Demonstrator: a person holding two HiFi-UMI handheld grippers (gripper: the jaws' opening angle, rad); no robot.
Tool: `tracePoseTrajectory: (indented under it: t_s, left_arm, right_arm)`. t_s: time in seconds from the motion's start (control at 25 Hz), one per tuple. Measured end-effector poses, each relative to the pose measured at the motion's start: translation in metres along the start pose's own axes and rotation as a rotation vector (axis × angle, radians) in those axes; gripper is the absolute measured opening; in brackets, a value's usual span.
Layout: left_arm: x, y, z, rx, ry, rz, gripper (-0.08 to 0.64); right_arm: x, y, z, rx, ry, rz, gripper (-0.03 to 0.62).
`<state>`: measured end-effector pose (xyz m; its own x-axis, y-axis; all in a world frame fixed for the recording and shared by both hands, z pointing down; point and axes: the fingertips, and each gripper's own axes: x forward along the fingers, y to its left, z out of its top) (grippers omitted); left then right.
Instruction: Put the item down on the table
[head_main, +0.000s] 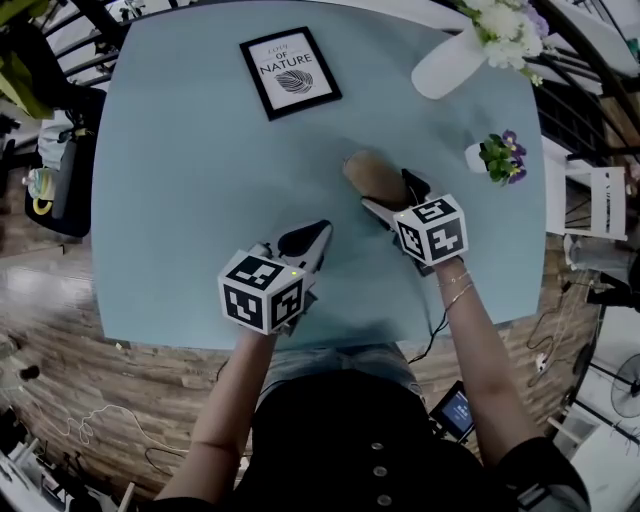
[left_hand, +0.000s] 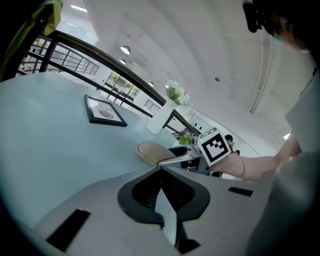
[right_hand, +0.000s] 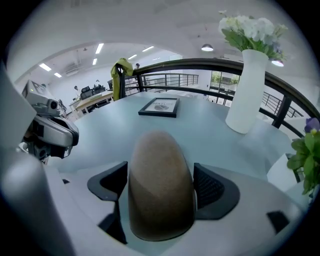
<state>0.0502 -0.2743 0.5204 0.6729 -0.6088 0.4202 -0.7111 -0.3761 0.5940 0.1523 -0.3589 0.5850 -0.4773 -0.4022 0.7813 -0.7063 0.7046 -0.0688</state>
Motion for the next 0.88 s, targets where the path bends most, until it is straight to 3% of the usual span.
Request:
tracePoseTrajectory:
  t_s: [0.16,0.4,0.56,0.68,0.88]
  left_arm:
    - [-0.005,-0.002,0.0,0.048,0.008,0.034,0.017]
    - [-0.008,-0.028,-0.009,0.115,0.079,-0.022,0.018]
    - [-0.012,-0.049,-0.004,0.161,0.057,-0.045,0.018]
    - [-0.016,-0.064,0.009,0.208,0.015,-0.055,0.018]
    - [-0.026,-0.082,0.037,0.278,-0.048,-0.062,0.018]
  right_arm:
    - [-0.017,0.006,0.019,0.0,-0.119,0.021,0.403]
    - [-0.053,0.025,0.05,0.024,-0.272,0.067,0.402]
    - [-0.082,0.038,0.06,0.039,-0.338,0.077,0.396]
    - [-0.107,0.044,0.066,0.059,-0.398,0.077,0.313]
    - [-0.146,0.057,0.078,0.059,-0.5,0.099,0.266]
